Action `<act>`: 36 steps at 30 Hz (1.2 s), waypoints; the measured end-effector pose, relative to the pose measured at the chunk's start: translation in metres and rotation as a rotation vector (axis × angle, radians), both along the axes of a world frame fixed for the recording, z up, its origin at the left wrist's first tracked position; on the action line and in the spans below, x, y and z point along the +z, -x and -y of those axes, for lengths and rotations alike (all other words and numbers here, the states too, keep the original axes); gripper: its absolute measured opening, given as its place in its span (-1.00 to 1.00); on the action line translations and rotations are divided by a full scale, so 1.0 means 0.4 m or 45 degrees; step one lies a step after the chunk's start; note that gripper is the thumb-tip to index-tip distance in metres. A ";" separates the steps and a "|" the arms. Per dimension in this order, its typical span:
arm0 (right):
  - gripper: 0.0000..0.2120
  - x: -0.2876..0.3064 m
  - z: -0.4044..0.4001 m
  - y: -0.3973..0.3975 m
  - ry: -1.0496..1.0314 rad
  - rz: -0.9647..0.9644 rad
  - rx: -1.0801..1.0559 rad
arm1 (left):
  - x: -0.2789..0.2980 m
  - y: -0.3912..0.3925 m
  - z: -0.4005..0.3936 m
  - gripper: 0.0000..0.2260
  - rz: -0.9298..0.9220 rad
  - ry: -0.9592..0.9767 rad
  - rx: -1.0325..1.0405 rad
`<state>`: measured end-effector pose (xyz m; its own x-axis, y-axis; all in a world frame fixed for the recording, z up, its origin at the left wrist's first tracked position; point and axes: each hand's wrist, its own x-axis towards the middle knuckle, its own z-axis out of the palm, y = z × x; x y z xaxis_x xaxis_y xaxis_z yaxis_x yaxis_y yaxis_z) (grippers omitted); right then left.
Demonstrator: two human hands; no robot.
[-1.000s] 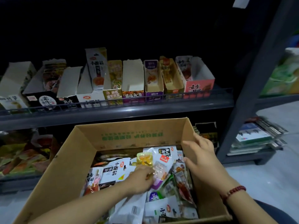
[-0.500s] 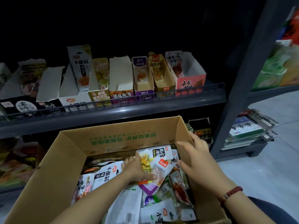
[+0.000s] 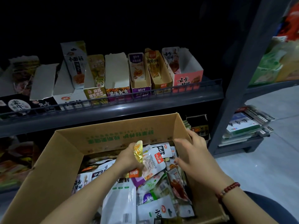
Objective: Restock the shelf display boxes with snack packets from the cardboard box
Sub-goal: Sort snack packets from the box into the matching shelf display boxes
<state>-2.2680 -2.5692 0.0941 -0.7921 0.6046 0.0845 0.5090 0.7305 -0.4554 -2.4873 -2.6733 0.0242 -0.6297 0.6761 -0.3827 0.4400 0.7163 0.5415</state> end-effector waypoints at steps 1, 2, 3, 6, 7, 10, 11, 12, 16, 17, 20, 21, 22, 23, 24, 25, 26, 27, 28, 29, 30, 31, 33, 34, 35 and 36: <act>-0.46 0.000 0.000 0.000 0.002 -0.001 0.001 | 0.006 0.000 0.001 -0.07 0.016 -0.015 0.015; -0.46 0.000 0.001 0.000 0.007 -0.003 0.001 | 0.013 -0.003 0.003 -0.11 0.021 -0.035 0.024; -0.47 -0.001 0.001 0.000 0.009 -0.002 0.001 | 0.019 -0.007 0.004 -0.13 0.018 -0.057 0.023; -0.48 0.001 0.004 -0.001 0.007 0.007 0.008 | 0.037 -0.020 0.008 -0.19 0.091 -0.137 -0.002; -0.48 0.000 0.005 -0.003 0.002 0.005 0.009 | 0.050 -0.022 0.011 -0.21 0.125 -0.178 0.011; -0.49 -0.008 0.000 -0.003 -0.065 0.020 -0.014 | 0.108 -0.023 0.020 -0.20 0.115 -0.331 0.031; -0.51 -0.013 -0.002 -0.001 -0.112 0.009 -0.018 | 0.130 -0.022 0.023 -0.17 0.069 -0.384 0.032; -0.54 -0.015 -0.004 0.004 -0.200 -0.036 -0.014 | 0.155 -0.022 0.027 -0.15 0.037 -0.450 0.053; -0.36 0.004 -0.010 0.037 -0.313 -0.225 -0.016 | 0.237 -0.041 0.048 -0.22 0.205 -0.728 0.227; -0.24 0.008 -0.009 0.046 -0.220 -0.169 -0.011 | 0.246 -0.046 0.055 -0.24 0.274 -0.773 0.266; -0.17 0.016 -0.005 0.064 0.172 -0.142 0.063 | 0.256 -0.070 0.077 -0.32 0.443 -0.869 0.338; -0.35 0.024 0.003 0.070 0.352 -0.217 0.084 | 0.254 -0.080 0.083 -0.32 0.486 -0.884 0.353; -0.53 0.027 0.010 0.076 0.518 -0.293 0.106 | 0.252 -0.091 0.086 -0.32 0.519 -0.894 0.364; -0.65 0.030 0.017 0.081 0.654 -0.358 0.125 | 0.248 -0.100 0.088 -0.32 0.538 -0.901 0.370; -0.69 0.033 0.023 0.085 0.736 -0.407 0.123 | 0.245 -0.108 0.089 -0.31 0.547 -0.906 0.374; -0.70 0.035 0.027 0.087 0.788 -0.431 0.107 | 0.239 -0.113 0.089 -0.30 0.547 -0.909 0.376; -0.70 0.035 0.029 0.089 0.830 -0.451 0.102 | 0.233 -0.117 0.089 -0.27 0.546 -0.910 0.374; -0.70 0.034 0.031 0.091 0.875 -0.472 0.103 | 0.228 -0.121 0.089 -0.24 0.554 -0.907 0.361; -0.71 0.030 0.030 0.093 0.911 -0.500 0.097 | 0.225 -0.128 0.088 -0.21 0.563 -0.902 0.334; -0.72 0.027 0.030 0.094 0.918 -0.536 0.076 | 0.220 -0.135 0.088 -0.18 0.576 -0.895 0.308; -0.73 0.023 0.027 0.093 0.902 -0.579 0.043 | 0.218 -0.140 0.087 -0.19 0.600 -0.890 0.294; -0.74 0.021 0.024 0.092 0.882 -0.620 0.004 | 0.217 -0.143 0.086 -0.24 0.645 -0.895 0.291; -0.79 0.016 0.015 0.089 0.873 -0.665 -0.073 | 0.215 -0.139 0.084 -0.37 0.771 -0.924 0.308; -0.78 0.013 0.011 0.087 0.887 -0.675 -0.102 | 0.216 -0.135 0.084 -0.38 0.819 -0.939 0.325; -0.76 0.011 0.009 0.085 0.911 -0.688 -0.118 | 0.215 -0.129 0.085 -0.37 0.842 -0.956 0.353; -0.74 0.010 0.008 0.082 0.945 -0.705 -0.128 | 0.213 -0.122 0.086 -0.36 0.855 -0.978 0.393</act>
<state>-2.3007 -2.5725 0.0980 -0.6955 0.7186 -0.0008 0.1244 0.1192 -0.9850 -2.4384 -2.7076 0.1095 -0.6337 0.7307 -0.2541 -0.2588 0.1093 0.9597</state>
